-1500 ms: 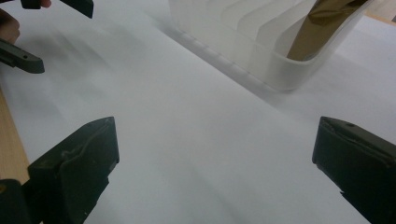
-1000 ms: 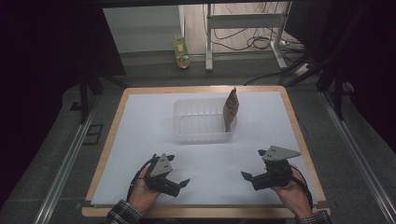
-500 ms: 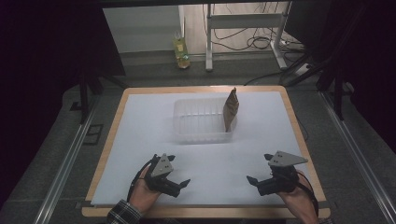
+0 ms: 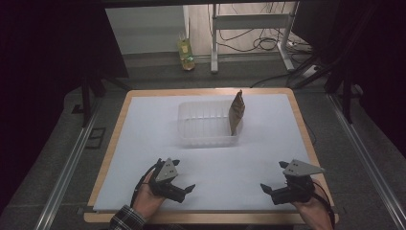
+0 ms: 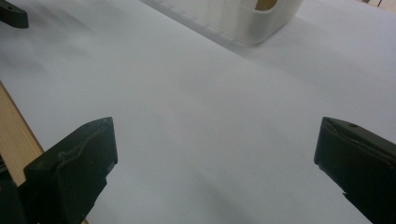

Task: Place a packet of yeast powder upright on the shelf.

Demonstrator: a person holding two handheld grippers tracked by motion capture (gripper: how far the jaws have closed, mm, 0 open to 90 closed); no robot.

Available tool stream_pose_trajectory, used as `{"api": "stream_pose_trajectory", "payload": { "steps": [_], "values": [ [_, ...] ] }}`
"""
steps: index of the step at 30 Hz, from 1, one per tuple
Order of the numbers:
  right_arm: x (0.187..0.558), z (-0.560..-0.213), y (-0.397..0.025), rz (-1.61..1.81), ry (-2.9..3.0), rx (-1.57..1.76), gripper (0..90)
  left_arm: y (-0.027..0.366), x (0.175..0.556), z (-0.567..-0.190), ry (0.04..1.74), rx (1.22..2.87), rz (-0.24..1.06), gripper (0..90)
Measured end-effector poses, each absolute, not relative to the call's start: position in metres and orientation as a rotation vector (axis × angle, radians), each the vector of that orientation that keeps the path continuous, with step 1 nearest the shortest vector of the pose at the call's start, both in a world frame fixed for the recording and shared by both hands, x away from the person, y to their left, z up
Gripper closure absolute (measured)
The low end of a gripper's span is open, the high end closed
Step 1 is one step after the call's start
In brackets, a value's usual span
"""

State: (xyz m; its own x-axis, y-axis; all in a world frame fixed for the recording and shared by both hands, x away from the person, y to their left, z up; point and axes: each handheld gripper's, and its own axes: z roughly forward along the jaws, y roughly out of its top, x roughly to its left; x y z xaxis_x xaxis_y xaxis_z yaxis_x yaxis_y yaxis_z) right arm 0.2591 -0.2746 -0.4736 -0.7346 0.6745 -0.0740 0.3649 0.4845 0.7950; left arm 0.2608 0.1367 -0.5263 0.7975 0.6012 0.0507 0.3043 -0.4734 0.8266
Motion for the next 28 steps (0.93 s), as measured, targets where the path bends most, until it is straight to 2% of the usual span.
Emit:
{"api": "stream_pose_trajectory", "payload": {
  "steps": [20, 28],
  "values": [
    [0.249, -0.493, -0.306, 1.081, 2.353, 0.972, 0.0, 0.135, 0.262, -0.528, 0.674, 2.106, 0.418, 0.4],
    [0.250, -0.495, -0.306, 1.088, 2.359, 0.987, 0.0, 0.135, 0.262, -0.528, 0.674, 2.104, 0.422, 0.4]
  ]
}}
